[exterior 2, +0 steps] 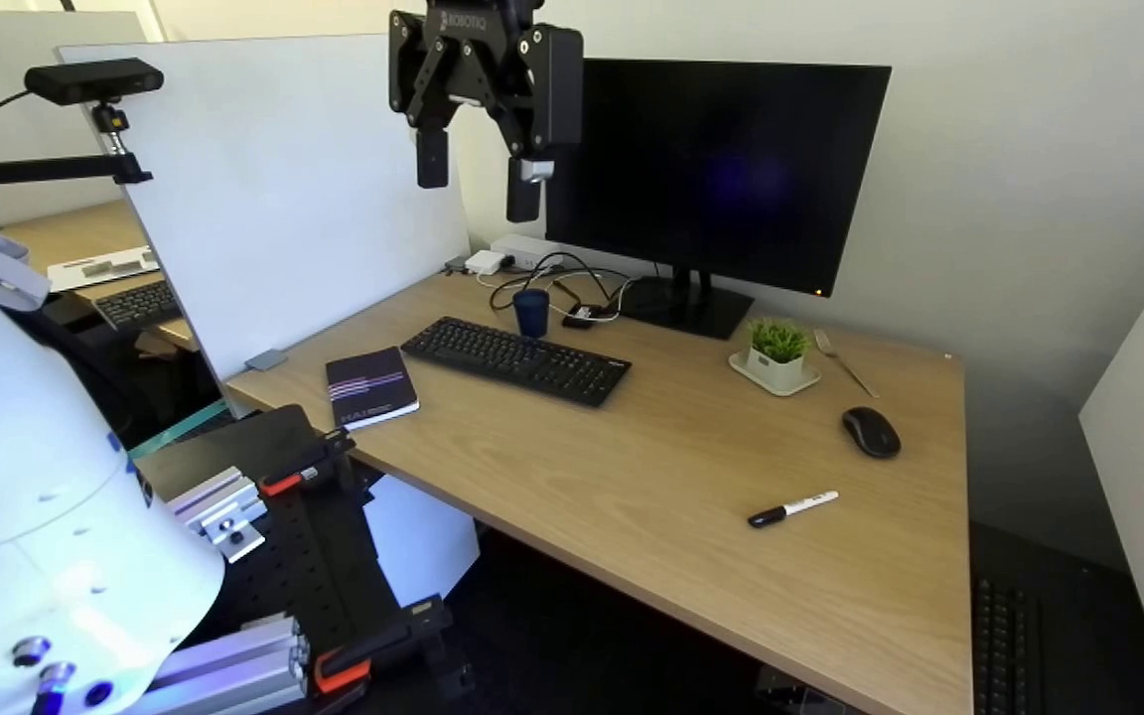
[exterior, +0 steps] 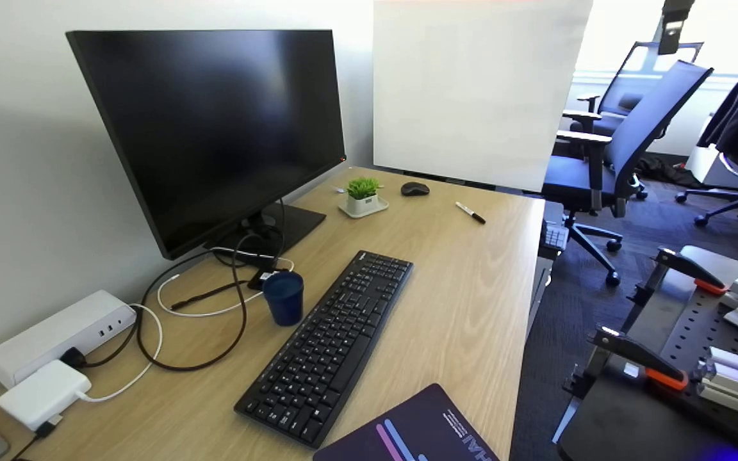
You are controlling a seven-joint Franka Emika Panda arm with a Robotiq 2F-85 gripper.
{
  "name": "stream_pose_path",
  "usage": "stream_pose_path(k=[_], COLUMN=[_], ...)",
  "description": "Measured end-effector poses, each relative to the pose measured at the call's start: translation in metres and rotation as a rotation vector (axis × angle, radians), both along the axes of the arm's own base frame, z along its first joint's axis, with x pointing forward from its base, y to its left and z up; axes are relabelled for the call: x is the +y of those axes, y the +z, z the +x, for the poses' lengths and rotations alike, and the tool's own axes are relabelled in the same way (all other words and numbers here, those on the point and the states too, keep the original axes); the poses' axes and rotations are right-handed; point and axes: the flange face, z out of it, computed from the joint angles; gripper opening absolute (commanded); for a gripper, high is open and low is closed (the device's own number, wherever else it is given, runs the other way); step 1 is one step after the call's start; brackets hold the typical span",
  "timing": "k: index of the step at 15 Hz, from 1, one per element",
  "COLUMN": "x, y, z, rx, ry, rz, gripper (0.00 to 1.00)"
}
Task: Move the cup to the right
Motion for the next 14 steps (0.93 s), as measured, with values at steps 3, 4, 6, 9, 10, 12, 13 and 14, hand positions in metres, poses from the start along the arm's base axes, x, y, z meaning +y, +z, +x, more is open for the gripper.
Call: stream_pose_path(k=[3,4,6,9,10,12,13,14], x=[0.028,0.039,0.064,0.094,0.101,0.111,0.115,0.119], y=[-0.009,-0.013,-0.02,-0.03,-0.034,-0.041,-0.045,-0.05], z=[0.02,0.027,0.039,0.053,0.056,0.062,0.065,0.068], rx=[-0.048,-0.06,-0.082,-0.104,-0.108,-0.114,-0.116,-0.119], ry=[0.02,0.034,0.065,0.11,0.123,0.143,0.153,0.16], rz=[-0.042,-0.055,-0.079,-0.102,-0.107,-0.113,-0.115,-0.116], gripper=[1.0,1.0,1.0,1.0,1.0,1.0,1.0,1.0])
